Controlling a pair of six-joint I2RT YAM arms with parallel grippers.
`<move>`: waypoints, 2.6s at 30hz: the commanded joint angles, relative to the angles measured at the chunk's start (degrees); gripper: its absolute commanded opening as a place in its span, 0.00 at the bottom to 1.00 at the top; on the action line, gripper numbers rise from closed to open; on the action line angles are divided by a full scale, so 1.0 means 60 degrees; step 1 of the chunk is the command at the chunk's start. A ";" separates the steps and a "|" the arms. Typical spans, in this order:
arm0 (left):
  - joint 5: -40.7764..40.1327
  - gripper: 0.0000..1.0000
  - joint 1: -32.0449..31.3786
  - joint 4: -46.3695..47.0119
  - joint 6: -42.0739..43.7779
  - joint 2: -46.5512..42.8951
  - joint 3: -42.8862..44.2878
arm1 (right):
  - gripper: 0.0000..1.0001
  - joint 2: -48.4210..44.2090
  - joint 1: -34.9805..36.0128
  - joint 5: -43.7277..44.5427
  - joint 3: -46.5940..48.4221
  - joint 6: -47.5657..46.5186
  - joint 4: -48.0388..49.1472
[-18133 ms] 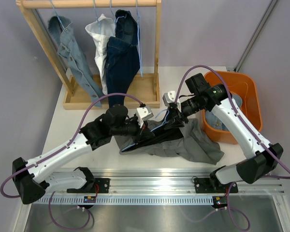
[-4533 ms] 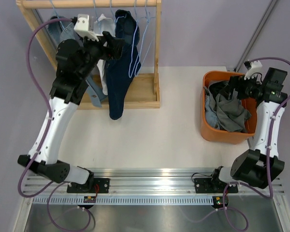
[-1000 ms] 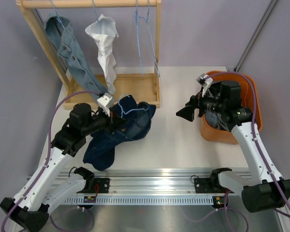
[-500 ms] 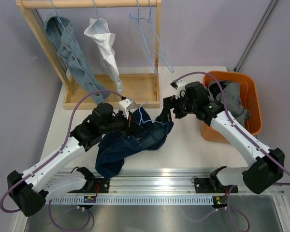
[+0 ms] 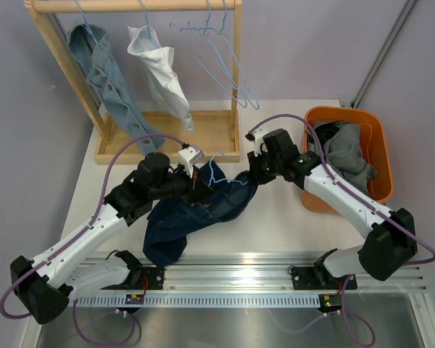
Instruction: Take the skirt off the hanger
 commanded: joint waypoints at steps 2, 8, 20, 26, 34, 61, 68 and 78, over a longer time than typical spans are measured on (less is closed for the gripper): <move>0.0294 0.00 -0.0033 0.0163 0.0293 -0.0241 0.0896 | 0.10 0.0535 -0.0096 0.1276 0.0260 -0.0167 0.0043; 0.0323 0.00 -0.0033 -0.0614 0.0601 -0.0812 0.0882 | 0.00 0.0990 -0.1367 0.1220 0.0481 -0.0079 0.0262; 0.0032 0.00 -0.0018 -0.1013 0.0675 -0.1691 0.0662 | 0.00 0.1314 -0.3290 -0.0723 -0.0104 -0.1440 0.0805; -0.1213 0.00 -0.0018 0.1650 -0.0802 -0.1911 -0.0273 | 0.00 0.0597 -0.3290 -0.6495 -0.0090 -0.3928 -0.0747; -0.1640 0.00 -0.0018 0.4729 -0.2650 -0.0522 -0.0525 | 0.02 0.0332 -0.2018 -0.7088 0.0365 -0.6157 -0.2756; 0.2738 0.00 -0.0018 -0.0643 0.1245 0.1223 0.1628 | 0.80 -0.1032 -0.4008 -0.8390 0.2984 -1.5224 -0.8380; 0.3473 0.00 -0.0033 -0.0791 0.1334 0.1487 0.1980 | 0.81 -0.0152 -0.2560 -0.7864 0.3763 -1.4438 -0.7753; 0.3809 0.00 -0.0018 -0.0148 0.0866 0.1546 0.1951 | 0.61 0.0653 -0.1225 -0.7892 0.3500 -1.3425 -0.7195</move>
